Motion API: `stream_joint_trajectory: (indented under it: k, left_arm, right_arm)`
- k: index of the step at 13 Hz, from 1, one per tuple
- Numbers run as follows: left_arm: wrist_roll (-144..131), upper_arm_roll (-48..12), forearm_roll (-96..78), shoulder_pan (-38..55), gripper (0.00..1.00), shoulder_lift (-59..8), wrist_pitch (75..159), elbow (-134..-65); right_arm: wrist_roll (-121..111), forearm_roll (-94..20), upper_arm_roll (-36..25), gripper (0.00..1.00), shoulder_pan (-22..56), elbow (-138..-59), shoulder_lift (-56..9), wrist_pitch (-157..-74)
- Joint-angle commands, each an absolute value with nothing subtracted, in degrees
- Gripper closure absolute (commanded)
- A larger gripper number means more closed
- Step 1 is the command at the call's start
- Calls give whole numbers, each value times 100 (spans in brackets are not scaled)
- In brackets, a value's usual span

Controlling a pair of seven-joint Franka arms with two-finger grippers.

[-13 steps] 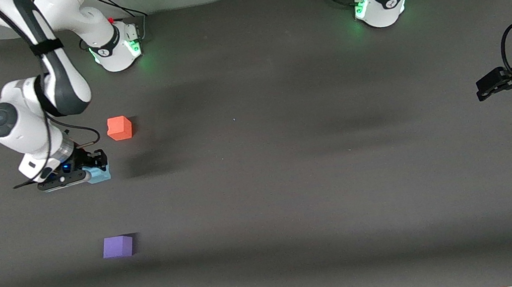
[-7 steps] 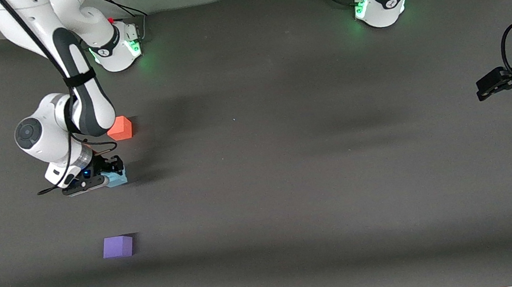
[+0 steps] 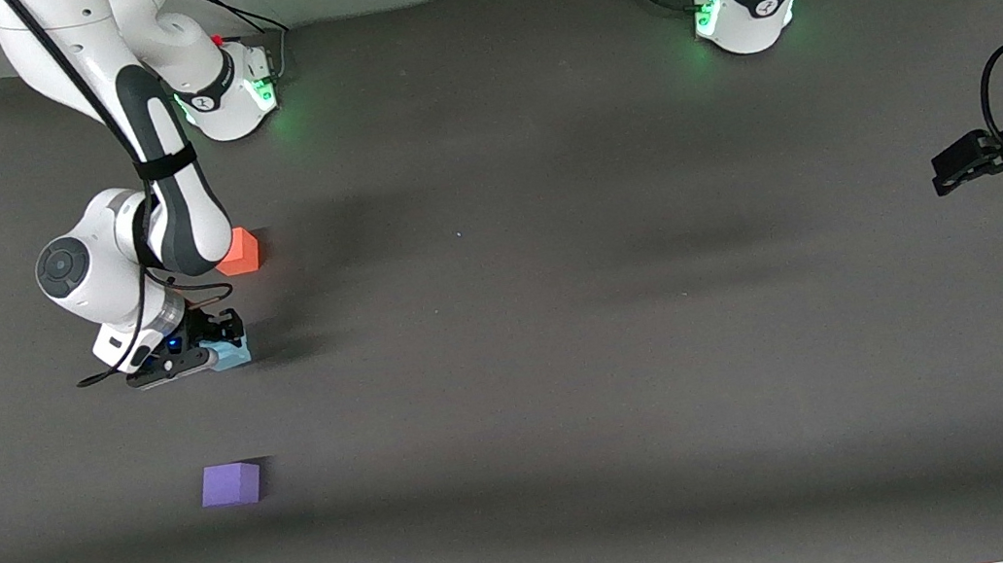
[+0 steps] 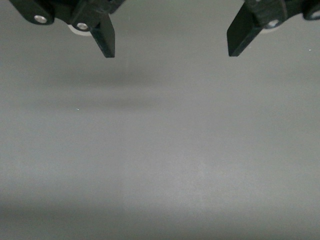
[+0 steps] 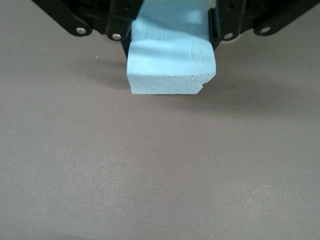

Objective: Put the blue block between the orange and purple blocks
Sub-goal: 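Lower the blue block between orange and purple blocks, open right gripper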

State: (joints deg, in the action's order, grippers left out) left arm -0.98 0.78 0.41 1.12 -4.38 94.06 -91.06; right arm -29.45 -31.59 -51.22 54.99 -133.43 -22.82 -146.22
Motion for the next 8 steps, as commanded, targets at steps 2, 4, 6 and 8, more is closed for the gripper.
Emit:
stream_joint_trajectory:
  k: [2, 4, 6, 8]
  left_arm:
    - [-26, 70, 114, 97, 0, -360, 9343, -9158]
    - [-26, 70, 106, 97, 0, -360, 9343, -9158]
    - [-26, 79, 114, 97, 0, -360, 9343, -9158]
    - [-35, 79, 114, 97, 0, -360, 9343, -9158]
  right_arm:
    - [-3182, -3568, -5098, 62, 5502, -13113, -2733, -14660]
    - [-3383, -3822, -5080, 62, 5484, -13096, -2768, -14643]
    - [-3698, -4269, -5045, 58, 5484, -13078, -2961, -14634]
    - [-4129, -4770, -5036, 48, 5476, -13034, -3102, -14599]
